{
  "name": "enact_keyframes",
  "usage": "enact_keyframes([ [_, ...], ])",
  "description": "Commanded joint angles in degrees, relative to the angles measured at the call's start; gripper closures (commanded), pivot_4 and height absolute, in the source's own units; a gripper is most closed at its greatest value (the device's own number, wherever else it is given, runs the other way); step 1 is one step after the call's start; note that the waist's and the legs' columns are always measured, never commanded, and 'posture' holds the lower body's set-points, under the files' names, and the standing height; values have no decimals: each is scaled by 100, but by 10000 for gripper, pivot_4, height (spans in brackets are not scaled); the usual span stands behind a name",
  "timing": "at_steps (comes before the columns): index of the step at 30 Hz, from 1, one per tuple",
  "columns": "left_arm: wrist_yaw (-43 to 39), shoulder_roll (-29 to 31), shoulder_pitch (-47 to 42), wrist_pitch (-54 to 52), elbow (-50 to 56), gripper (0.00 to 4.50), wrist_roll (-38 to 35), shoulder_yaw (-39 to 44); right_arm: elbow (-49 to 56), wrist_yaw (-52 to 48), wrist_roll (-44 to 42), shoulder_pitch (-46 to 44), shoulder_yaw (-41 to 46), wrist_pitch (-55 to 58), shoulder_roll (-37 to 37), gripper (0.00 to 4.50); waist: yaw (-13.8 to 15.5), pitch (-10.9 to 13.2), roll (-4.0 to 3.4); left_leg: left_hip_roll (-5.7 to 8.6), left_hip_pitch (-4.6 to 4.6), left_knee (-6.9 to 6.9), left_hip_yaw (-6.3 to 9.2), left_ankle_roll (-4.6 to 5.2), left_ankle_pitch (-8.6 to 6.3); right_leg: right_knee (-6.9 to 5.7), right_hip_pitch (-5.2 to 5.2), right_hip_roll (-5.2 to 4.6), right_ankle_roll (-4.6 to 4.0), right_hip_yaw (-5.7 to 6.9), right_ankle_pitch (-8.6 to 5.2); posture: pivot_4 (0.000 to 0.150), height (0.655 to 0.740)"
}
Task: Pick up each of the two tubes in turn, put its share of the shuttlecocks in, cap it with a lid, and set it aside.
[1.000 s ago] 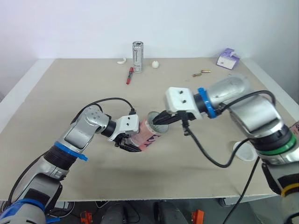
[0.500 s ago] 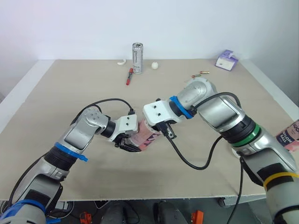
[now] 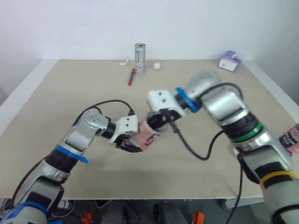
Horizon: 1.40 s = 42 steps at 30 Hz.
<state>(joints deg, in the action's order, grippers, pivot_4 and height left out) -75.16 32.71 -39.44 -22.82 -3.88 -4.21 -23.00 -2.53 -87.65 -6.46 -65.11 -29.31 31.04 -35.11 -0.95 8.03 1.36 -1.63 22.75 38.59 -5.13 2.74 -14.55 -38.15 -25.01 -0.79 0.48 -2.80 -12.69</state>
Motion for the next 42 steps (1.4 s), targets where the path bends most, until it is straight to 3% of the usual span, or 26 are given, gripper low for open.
enact_keyframes([
  [1, 155, -30, 134, 278, -463, 15153, 186, -90, 642, -145, -714, -98, 1005, 787, -555, 44203, -2, 0, 0, 9, 10, 0, -3, -2, -3, 3, -6, -17, 23, 9, 9, 1500, 7400],
  [8, 552, -530, 93, 988, -1178, 15153, -120, 455, 994, 486, -1471, 249, 2386, 1686, -1395, 44203, 23, 3, 5, 38, 25, 13, -3, 7, 0, 16, -4, -79, 34, 33, 7, 1500, 7400],
  [14, 851, -1103, 482, 1442, -1221, 15153, -528, 860, 1842, 1196, -1975, 1496, 3219, 2231, -1805, 44203, 12, 7, 10, 38, 48, 14, -4, 16, 5, 23, -16, -100, 56, 34, 28, 1500, 7400],
  [20, 945, -1518, 1005, 1897, -1051, 15153, -657, 831, 2114, 1623, -1970, 2658, 3518, 2132, -2284, 44203, 11, 13, 6, 45, 66, 0, 10, 16, -5, 33, -27, -97, 75, 33, 18, 1500, 7400],
  [28, 938, -1750, 1283, 2149, -985, 15153, -607, 672, 1491, 1972, -1193, 3896, 3279, 1279, -2970, 44203, 8, 14, 5, 45, 68, -4, 7, 19, -11, 85, -10, -69, 99, 31, 29, 1500, 7400],
  [32, 834, -1769, 1276, 2219, -1063, 15153, -636, 657, 1093, 1897, -1010, 4279, 3205, 1210, -3310, 31035, 11, 14, 4, 46, 69, -4, 4, 22, -12, 102, -4, -70, 108, 28, 35, 1500, 7400],
  [35, 782, -1760, 1274, 2292, -1107, 15153, -605, 616, 829, 1871, -927, 4416, 3201, 1124, -3430, 16103, 6, 15, 3, 46, 68, -3, 1, 26, -15, 104, -3, -69, 109, 25, 35, 1500, 7400],
  [39, 752, -1753, 1271, 2344, -1098, 15153, -585, 581, 494, 1866, -862, 4514, 3247, 1004, -3508, 219, 6, 15, 2, 45, 67, -4, 5, 27, -16, 104, -2, -61, 109, 23, 35, 1500, 7400],
  [42, 723, -1710, 1285, 2345, -1059, 15153, -581, 569, 112, 1822, -620, 4679, 3207, 638, -3711, 219, 8, 16, 1, 45, 66, -4, 5, 27, -16, 104, -2, -60, 109, 21, 35, 1500, 7400],
])
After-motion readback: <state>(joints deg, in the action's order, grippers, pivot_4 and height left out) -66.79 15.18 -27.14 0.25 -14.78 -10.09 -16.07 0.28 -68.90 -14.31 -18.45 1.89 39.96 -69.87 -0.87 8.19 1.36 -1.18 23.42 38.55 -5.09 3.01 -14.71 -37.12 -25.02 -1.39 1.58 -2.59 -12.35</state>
